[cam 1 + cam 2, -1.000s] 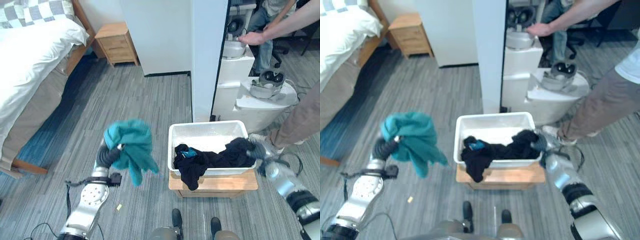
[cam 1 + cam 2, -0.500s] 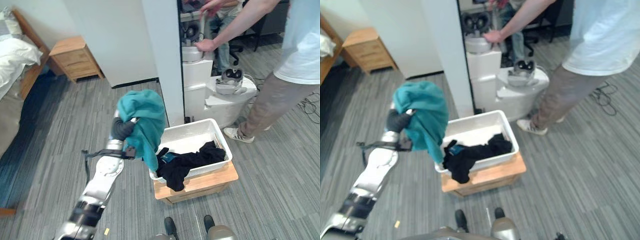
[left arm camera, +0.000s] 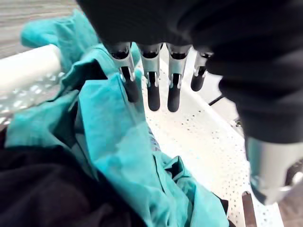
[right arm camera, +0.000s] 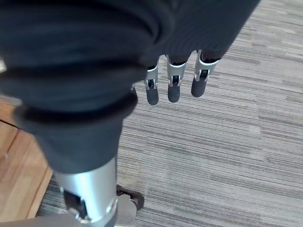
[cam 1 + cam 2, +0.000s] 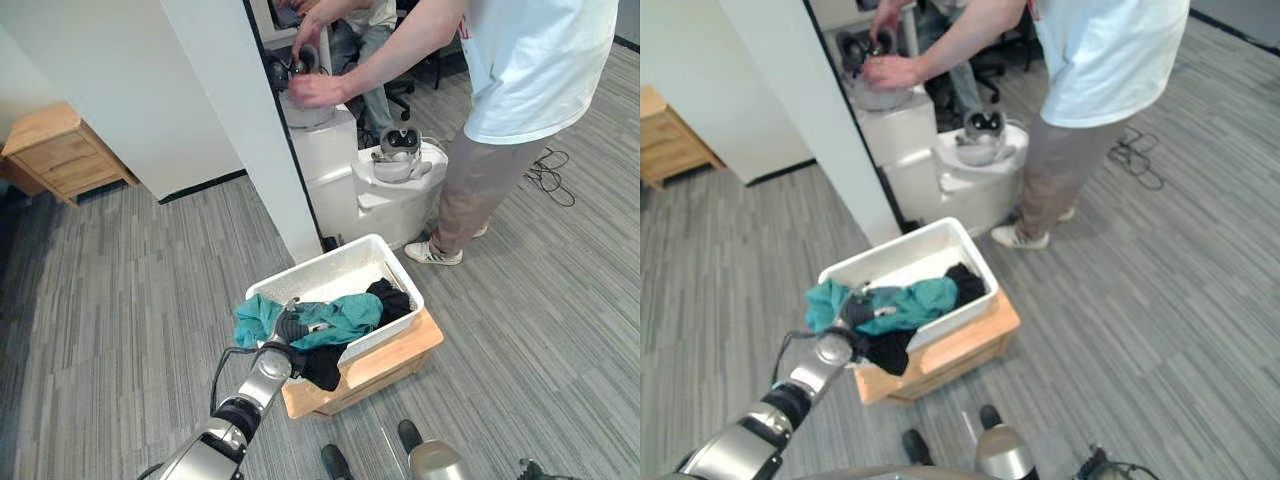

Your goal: Tidy up the quilt and then pick up the clothes from the bed and put them into the laundry hamper.

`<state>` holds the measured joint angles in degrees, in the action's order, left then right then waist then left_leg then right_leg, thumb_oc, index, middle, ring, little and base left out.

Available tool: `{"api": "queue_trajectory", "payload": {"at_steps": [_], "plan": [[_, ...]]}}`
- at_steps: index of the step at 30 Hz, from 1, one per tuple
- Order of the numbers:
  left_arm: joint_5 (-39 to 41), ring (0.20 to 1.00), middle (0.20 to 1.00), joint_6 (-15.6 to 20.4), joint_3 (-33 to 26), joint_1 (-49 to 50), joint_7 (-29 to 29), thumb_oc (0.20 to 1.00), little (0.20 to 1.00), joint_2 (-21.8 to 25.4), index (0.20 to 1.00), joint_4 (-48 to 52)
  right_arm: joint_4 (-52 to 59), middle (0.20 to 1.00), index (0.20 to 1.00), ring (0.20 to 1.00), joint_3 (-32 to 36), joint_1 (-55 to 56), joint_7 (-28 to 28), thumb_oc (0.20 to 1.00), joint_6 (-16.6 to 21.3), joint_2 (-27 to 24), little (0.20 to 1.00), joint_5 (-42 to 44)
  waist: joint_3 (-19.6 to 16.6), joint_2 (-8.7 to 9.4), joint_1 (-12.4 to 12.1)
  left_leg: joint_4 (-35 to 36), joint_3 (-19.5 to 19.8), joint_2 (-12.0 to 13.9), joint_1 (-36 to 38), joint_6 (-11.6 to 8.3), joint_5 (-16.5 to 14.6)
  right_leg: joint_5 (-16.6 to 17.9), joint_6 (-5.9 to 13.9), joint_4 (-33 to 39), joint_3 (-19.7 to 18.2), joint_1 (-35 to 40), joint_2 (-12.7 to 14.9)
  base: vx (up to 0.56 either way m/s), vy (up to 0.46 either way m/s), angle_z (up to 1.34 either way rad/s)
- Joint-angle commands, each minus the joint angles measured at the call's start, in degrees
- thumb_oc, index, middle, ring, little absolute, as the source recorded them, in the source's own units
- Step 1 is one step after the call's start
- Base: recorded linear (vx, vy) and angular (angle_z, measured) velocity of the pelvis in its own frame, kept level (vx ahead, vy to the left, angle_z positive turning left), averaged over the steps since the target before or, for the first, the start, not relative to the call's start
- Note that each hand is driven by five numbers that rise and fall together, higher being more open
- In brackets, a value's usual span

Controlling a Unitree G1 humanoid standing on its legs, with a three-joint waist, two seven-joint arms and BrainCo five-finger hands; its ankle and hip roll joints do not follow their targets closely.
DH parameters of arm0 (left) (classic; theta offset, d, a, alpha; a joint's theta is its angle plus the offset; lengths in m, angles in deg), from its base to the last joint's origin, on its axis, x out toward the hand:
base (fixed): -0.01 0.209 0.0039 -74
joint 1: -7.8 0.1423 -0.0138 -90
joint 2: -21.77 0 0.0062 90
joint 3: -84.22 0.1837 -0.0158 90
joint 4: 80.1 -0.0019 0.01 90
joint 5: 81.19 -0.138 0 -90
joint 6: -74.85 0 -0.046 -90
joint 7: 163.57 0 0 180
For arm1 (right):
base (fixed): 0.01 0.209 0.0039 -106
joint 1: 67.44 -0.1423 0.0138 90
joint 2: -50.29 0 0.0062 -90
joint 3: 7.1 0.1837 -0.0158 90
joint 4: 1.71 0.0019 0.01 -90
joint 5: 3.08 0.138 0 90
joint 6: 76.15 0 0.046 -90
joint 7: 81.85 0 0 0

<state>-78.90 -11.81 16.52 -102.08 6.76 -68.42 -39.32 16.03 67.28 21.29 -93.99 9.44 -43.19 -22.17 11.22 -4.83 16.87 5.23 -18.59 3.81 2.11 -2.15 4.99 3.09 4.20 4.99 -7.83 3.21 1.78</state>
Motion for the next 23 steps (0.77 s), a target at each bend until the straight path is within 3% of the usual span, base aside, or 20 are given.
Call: {"api": "queue_trajectory", "payload": {"at_steps": [1, 5, 10, 14, 23], "plan": [[4.77, 1.0, 1.0, 4.33, -5.08, -2.29, -3.34, 1.0, 1.0, 3.38, 1.0, 6.06, -0.84, 1.0, 1.0, 1.0, -0.16, -0.43, -2.33, 1.0, 0.14, -0.13, 1.0, 2.69, -0.34, 1.43, -1.89, -0.23, 2.12, 3.45, 5.51, -5.07, -6.31, -5.89, 2.99, 0.01, 1.48, -0.65, 2.3, 0.0, 0.0, 0.0], [8.67, 1.0, 1.0, 6.46, -11.09, 3.72, -4.87, 1.0, 1.0, 6.16, 1.0, 11.17, -1.57, 1.0, 1.0, 1.0, 0.17, 0.49, -2.01, 1.0, 0.01, 0.86, 1.0, 2.67, -0.66, 2.07, -4.35, -0.23, 3.85, 3.55, 5.97, -5.23, -6.15, -6.49, 2.63, 0.01, 2.96, 1.08, 2.29, 0.0, -0.037, 0.13], [9.55, 1.0, 1.0, 5.07, -15.63, 7.39, -5.51, 1.0, 1.0, 8.45, 1.0, 1.73, -2.41, 1.0, 1.0, 1.0, -0.82, -0.41, -1.29, 1.0, -0.06, 1.09, 1.0, 1.5, -1.25, 3.01, -7.02, -0.23, 5.51, 3.51, 6.34, -5.37, -5.96, -6.8, 2.39, -0.05, 4.69, 2.61, 2.24, -0.02, -0.018, 0.28], [7.47, 1.0, 1.0, 1.53, -17.49, 14.2, -2.41, 1.0, 1.0, 5.48, 1.0, -13.86, -0.9, 1.0, 1.0, 1.0, -1.67, -3.23, -1.28, 1.0, 0.38, 1.3, 1.0, 1.71, -1.93, 3.71, -8.61, -0.23, 5.94, 3.58, 6.82, -5.14, -6.12, -7.03, 2.24, -0.24, 5.16, 3.31, 2.3, -0.01, 0.016, 0.17], [-4.19, 1.0, 1.0, -3.7, -14.46, 20.04, -0.19, 1.0, 1.0, 0.89, 1.0, -27.43, 1.15, 1.0, 1.0, 1.0, -4.64, -9.12, 0.03, 1.0, 0.56, 2.2, 1.0, 2.34, -2.81, 4.51, -10.75, -0.23, 6.4, 3.37, 6.8, -4.53, -6.65, -7.03, 2.26, -0.28, 5.62, 3.5, 2.65, -0.01, 0.038, 0.02]]}}
